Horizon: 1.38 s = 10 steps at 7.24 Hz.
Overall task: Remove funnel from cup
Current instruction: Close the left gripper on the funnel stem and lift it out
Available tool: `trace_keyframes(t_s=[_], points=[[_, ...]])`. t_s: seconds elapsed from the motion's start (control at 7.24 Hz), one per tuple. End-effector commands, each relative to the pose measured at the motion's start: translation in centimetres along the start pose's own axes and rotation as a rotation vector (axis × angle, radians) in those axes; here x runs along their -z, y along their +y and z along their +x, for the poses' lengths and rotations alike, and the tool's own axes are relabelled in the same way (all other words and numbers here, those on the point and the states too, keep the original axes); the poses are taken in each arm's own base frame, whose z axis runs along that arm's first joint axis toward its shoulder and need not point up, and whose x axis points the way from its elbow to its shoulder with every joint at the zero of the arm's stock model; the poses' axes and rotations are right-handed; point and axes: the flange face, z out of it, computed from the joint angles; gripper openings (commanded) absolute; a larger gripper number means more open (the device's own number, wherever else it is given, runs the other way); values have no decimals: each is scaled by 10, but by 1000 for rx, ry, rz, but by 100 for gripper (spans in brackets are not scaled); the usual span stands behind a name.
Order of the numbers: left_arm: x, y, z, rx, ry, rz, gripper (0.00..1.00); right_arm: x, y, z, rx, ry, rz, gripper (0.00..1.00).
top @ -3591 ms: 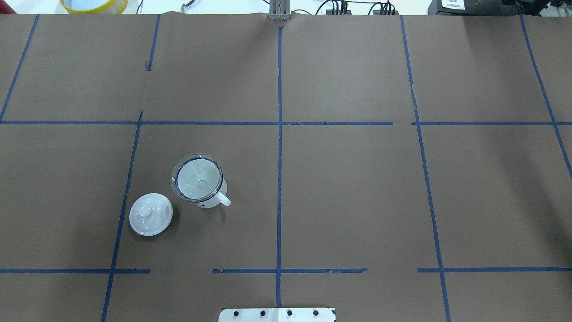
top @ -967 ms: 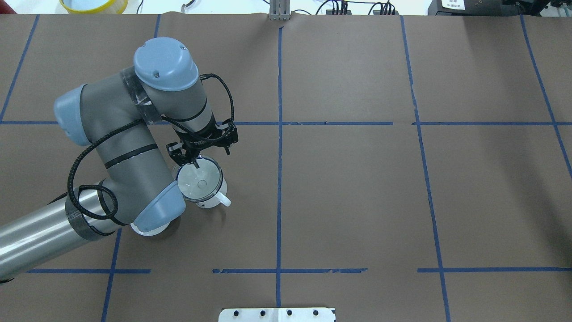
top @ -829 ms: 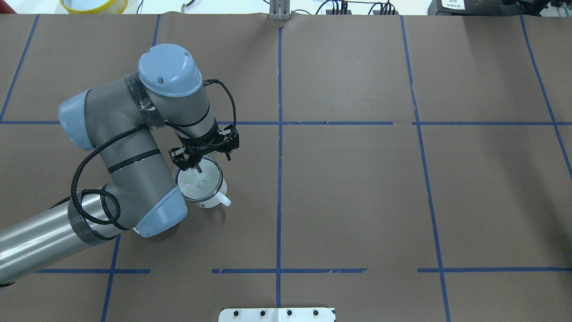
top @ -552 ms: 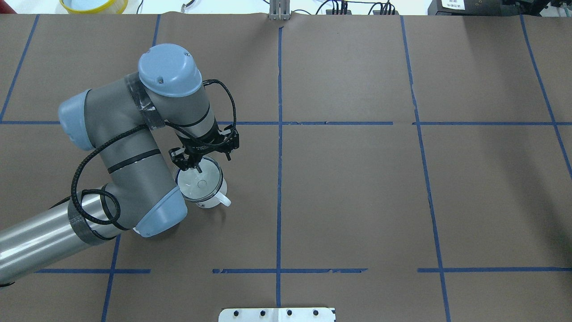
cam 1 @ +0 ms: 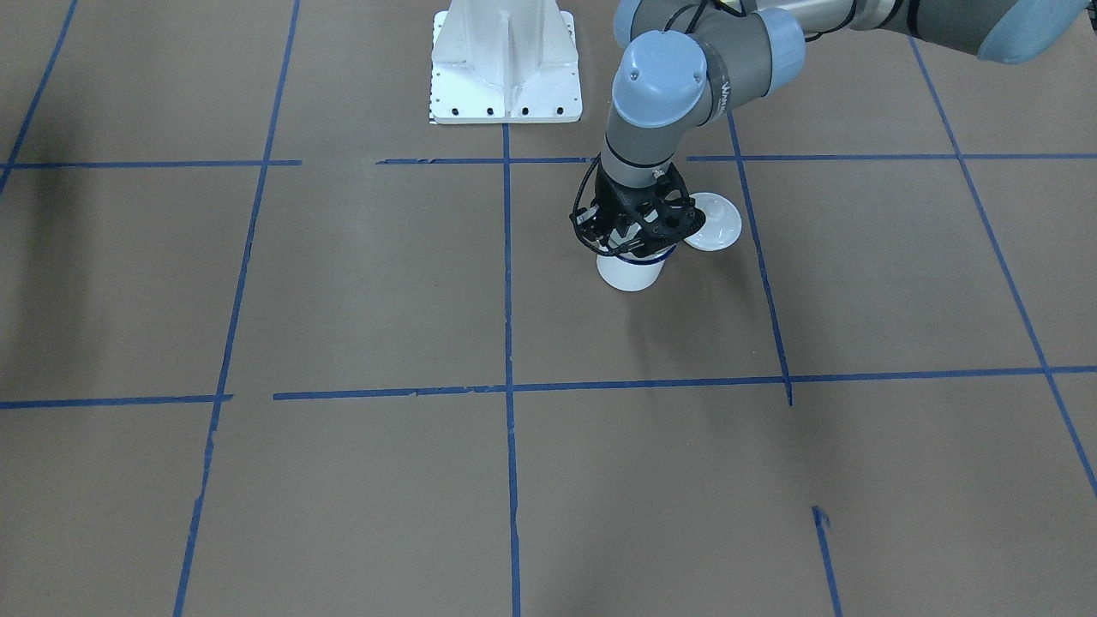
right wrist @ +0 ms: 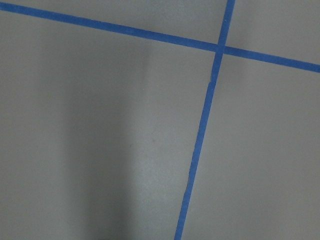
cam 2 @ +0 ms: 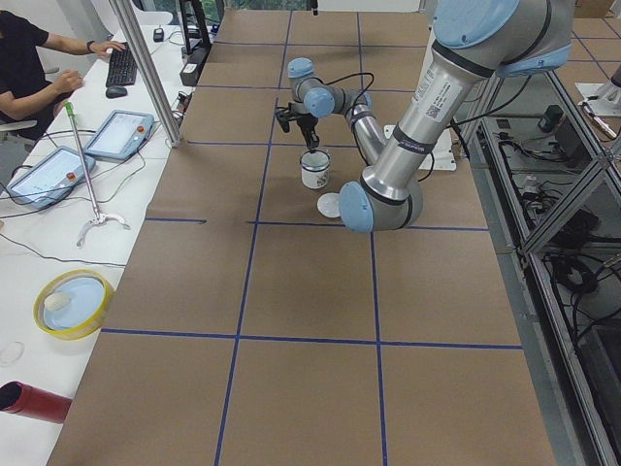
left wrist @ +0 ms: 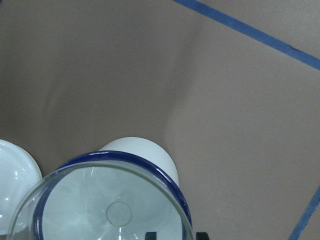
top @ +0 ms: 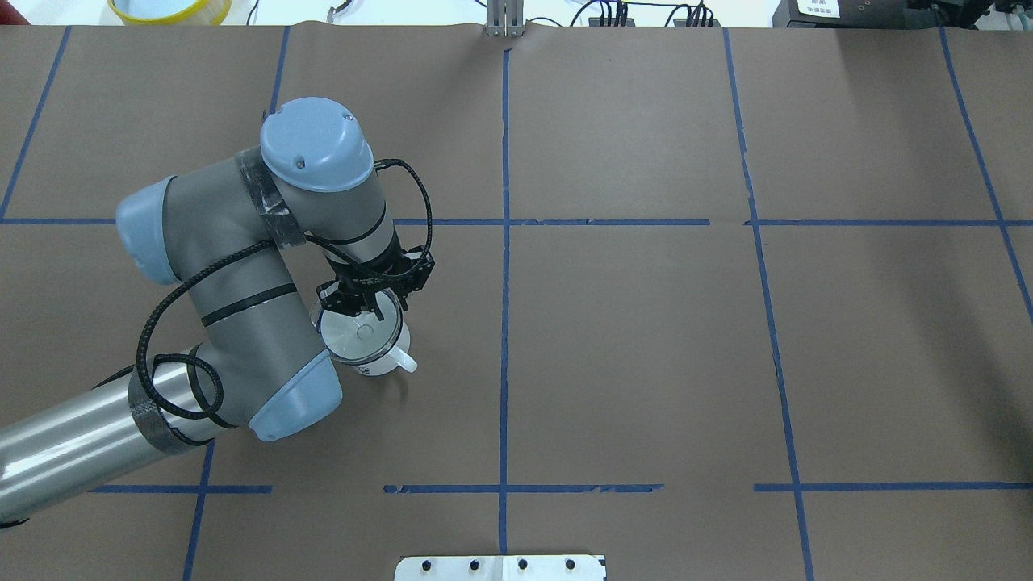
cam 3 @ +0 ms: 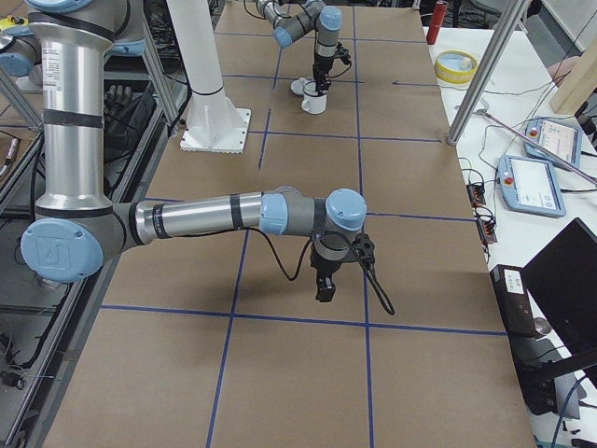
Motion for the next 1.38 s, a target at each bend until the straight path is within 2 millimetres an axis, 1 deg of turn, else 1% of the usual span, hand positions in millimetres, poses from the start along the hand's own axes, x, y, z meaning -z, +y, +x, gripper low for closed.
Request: trace_keyframes(t_s=[0.0, 0.14, 0.41, 0.55, 0.69, 0.83, 0.97, 1.1, 1.24], points=[[-1, 0, 0, -5, 2, 1, 20, 0, 0, 0, -1, 0, 0, 100], [1, 1, 0, -8, 5, 1, 0, 0, 0, 0, -1, 0, 0, 100], [10, 4, 0, -19, 18, 9, 0, 0, 0, 0, 0, 0, 0, 100], [31, 11, 0, -23, 35, 16, 0, 0, 0, 0, 0, 0, 0, 100], [62, 15, -6, -19, 52, 35, 0, 0, 0, 0, -1, 0, 0, 100], [93, 15, -2, -10, 64, 90, 0, 0, 0, 0, -1, 0, 0, 100], [120, 9, 10, -3, 92, 143, 0, 0, 0, 0, -1, 0, 0, 100], [134, -9, 7, 20, 111, 175, 0, 0, 0, 0, 0, 0, 0, 100], [149, -29, 5, 31, 171, 239, 0, 0, 0, 0, -1, 0, 0, 100]])
